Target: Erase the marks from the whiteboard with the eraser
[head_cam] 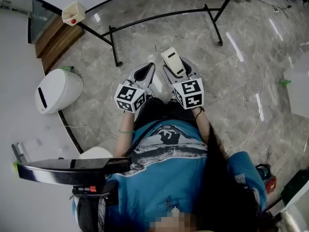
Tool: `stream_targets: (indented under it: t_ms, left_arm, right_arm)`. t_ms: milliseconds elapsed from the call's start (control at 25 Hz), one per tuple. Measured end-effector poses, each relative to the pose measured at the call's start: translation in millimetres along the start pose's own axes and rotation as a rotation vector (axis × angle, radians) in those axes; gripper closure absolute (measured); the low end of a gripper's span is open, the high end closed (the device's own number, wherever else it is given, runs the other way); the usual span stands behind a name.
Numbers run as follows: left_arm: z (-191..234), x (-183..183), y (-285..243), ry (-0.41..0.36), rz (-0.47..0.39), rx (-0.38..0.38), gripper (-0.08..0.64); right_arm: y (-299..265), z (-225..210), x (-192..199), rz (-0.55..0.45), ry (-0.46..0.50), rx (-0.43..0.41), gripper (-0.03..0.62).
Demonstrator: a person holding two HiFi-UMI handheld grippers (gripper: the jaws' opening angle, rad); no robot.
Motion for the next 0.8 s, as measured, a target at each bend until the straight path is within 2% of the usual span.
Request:
stream_targets:
  t_ms: [320,560,800]
  left_arm:
    - [12,18,39,0.011,0.020,-0.039,0.557]
    - [41,29,92,0.055,0.014,-0.069,0.557]
    - [61,43,141,0.067,0.015,-0.040,0.557]
  right_arm:
    - [-9,28,6,0.027,-0.027,-0.027,0.328]
    - [-18,87,6,0.064,-0.084,-0.078,0.328]
    - [-20,152,9,0.087,-0.095,-0.080,0.328]
Point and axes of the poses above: the fingertips, and each gripper's own axes: y backward along the fingers, z to its left, x out of its underside, the point moved 1 cm from there along y, backward along the fingers, and after that the axes turned 11 degrees about y, right-handed, at the moved point
